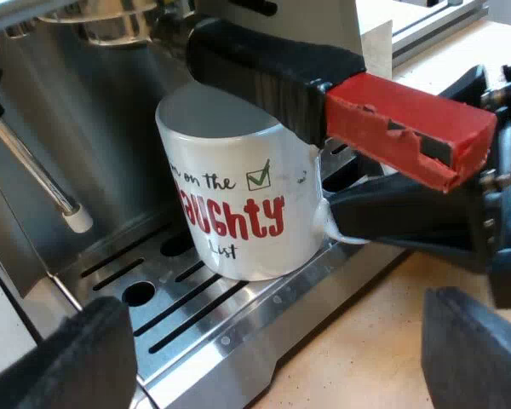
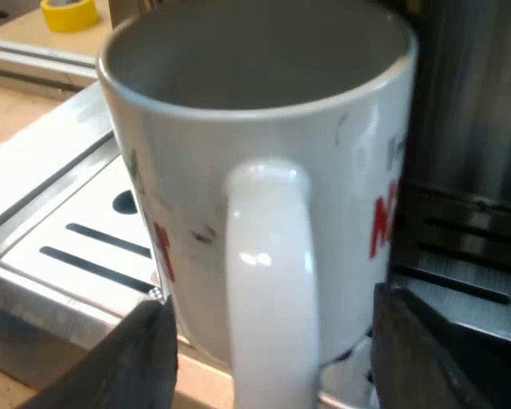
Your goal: Place mug into machine
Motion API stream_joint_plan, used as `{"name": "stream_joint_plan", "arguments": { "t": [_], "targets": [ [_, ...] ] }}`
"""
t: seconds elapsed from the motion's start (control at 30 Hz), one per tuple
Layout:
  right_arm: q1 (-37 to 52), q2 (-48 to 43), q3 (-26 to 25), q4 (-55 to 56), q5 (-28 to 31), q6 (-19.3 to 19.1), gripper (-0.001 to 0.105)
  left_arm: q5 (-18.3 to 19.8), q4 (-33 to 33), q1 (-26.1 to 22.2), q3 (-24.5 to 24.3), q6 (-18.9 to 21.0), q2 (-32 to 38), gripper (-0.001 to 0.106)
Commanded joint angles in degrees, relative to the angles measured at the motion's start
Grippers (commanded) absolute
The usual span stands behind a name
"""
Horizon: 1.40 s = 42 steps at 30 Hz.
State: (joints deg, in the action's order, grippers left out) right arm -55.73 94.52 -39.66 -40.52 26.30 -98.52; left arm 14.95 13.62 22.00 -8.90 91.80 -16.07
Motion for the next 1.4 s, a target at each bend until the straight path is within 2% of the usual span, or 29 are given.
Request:
{"name": "stream_joint_plan", "arguments": {
  "t": [0.03, 0.1, 0.33, 0.63, 0.83, 0.97, 1.1, 1.3, 1.33, 1.4],
  "targets": [
    [1.2, 1.3, -2.0, -1.2, 0.1, -0.6, 0.049, 0.2, -0.7, 0.2, -0.2, 0.8, 0.1, 0.071],
    [2.3, 2.6, -4.1, -1.2, 0.1, -0.6, 0.047, 0.2, -0.7, 0.2, -0.2, 0.8, 0.1, 0.071],
    [4.2, 5.3, -8.8, -0.4, -2.2, -0.6, 0.047, 0.2, -0.7, 0.2, -0.2, 0.9, 0.1, 0.071],
    [3.5, 3.7, -8.9, 2.6, -0.8, -0.6, 0.047, 0.2, -0.7, 0.2, -0.2, 0.9, 0.1, 0.071],
    [2.1, -2.9, -5.5, 12.3, -0.1, -0.5, 0.047, 0.0, -1.2, 0.2, -0.2, 0.9, 0.1, 0.071],
    [0.2, -9.3, -2.1, 17.3, 2.7, -0.5, 0.047, 0.0, -1.0, 0.2, -0.9, 0.9, 0.3, 0.071],
    [-2.3, -16.4, 1.5, 21.2, 5.4, -0.4, 0.047, 0.0, -0.8, 0.2, -2.8, 0.9, 0.3, 0.071],
    [-6.5, -26.3, 2.7, 30.9, 8.1, -0.4, 0.046, 0.0, 0.9, 0.2, -6.8, 2.4, 0.3, 0.071],
    [-7.0, -27.3, 2.7, 31.5, 8.4, -0.4, 0.046, 0.0, 1.7, 0.2, -7.7, 2.7, 0.3, 0.071],
    [-9.0, -31.2, 2.7, 34.2, 11.2, -0.5, 0.036, 0.0, 6.0, 0.2, -10.5, 2.7, 0.3, 0.071]
  ]
}}
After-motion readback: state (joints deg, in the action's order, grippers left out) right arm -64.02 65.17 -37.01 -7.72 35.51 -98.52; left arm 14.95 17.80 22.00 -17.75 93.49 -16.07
